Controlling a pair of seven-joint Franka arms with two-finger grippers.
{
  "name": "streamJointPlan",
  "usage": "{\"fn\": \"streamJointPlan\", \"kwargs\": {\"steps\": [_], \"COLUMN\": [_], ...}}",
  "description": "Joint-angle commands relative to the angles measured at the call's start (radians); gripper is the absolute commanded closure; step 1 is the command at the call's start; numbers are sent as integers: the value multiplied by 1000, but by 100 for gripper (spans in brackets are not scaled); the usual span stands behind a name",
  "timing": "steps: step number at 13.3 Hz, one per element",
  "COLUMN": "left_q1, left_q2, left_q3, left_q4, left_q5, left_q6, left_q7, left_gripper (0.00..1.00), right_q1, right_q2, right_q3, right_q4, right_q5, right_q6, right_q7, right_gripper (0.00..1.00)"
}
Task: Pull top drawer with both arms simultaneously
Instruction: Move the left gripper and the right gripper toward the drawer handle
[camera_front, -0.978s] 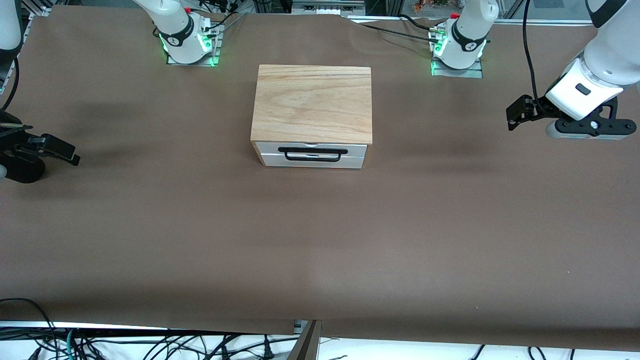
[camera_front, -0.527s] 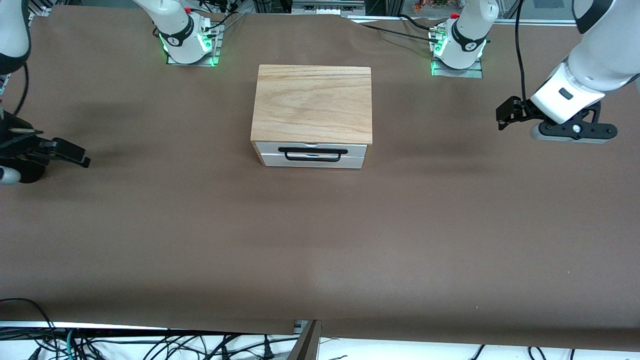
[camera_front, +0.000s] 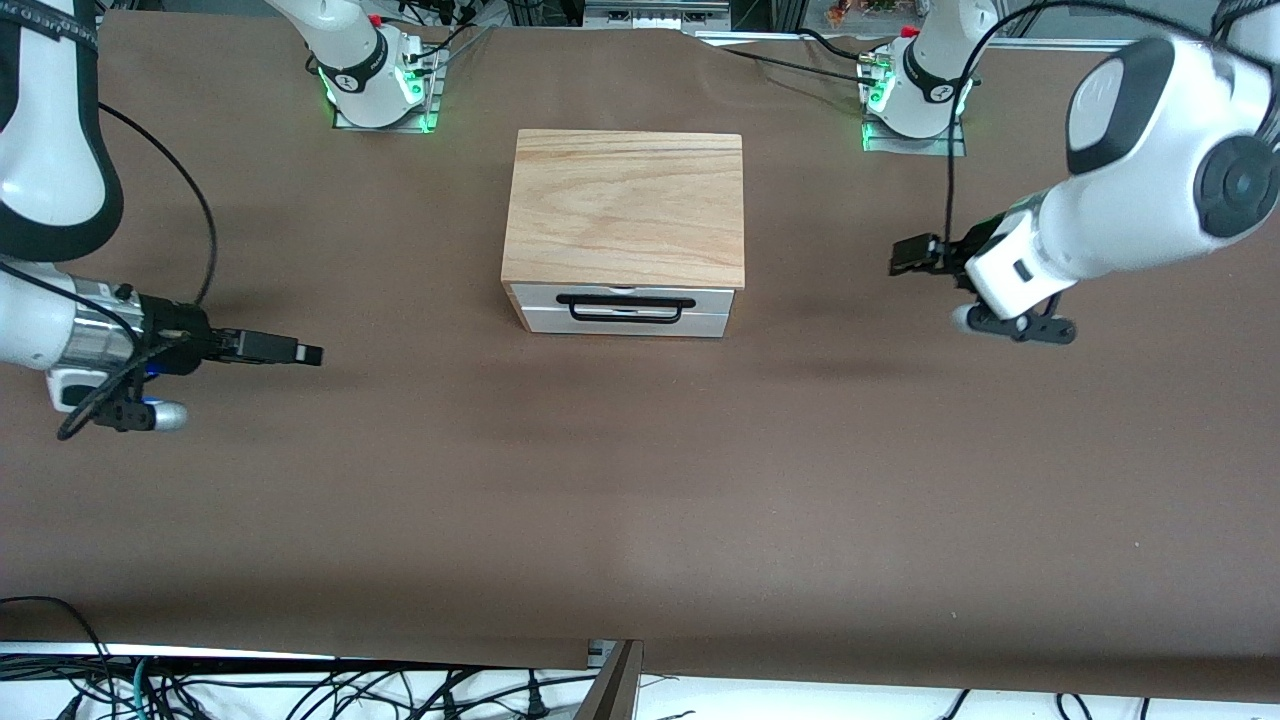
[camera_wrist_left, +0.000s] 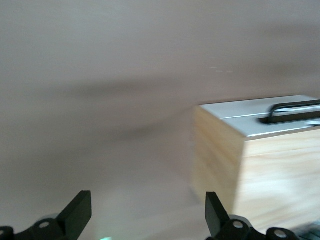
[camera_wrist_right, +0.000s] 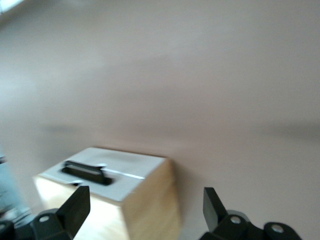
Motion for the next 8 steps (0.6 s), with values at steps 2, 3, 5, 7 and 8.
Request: {"fn": "streamJointPlan", "kwargs": {"steps": [2,3,5,7,8], "left_q1": [-12,-15,-58,-60,-54], "left_q2": [188,217,265,321,347], "left_q3": [-9,-13,-15,-15,-15], "left_q4": [137,147,144,136,137], "left_q5": [-258,-376,-535,-628,-649], "left_q6": [-11,-11,-4,73,91], "left_q7": [21,64,270,465,551], "left_gripper": [0,0,0,0,0], "right_q1": [-12,-12,-4,22,40], "right_q2": [113,137,179,220,239], "right_q3": [-1,-1,-1,-1,-1], "right_q4": [-14,-29,-60,-86,-113], "right_q5": [275,343,475,567,624], "right_q6": [-38,-38,-35,-36,-35], "right_q7": [-187,-253,-333,-440,-504], "right_gripper": [0,0,0,0,0]}}
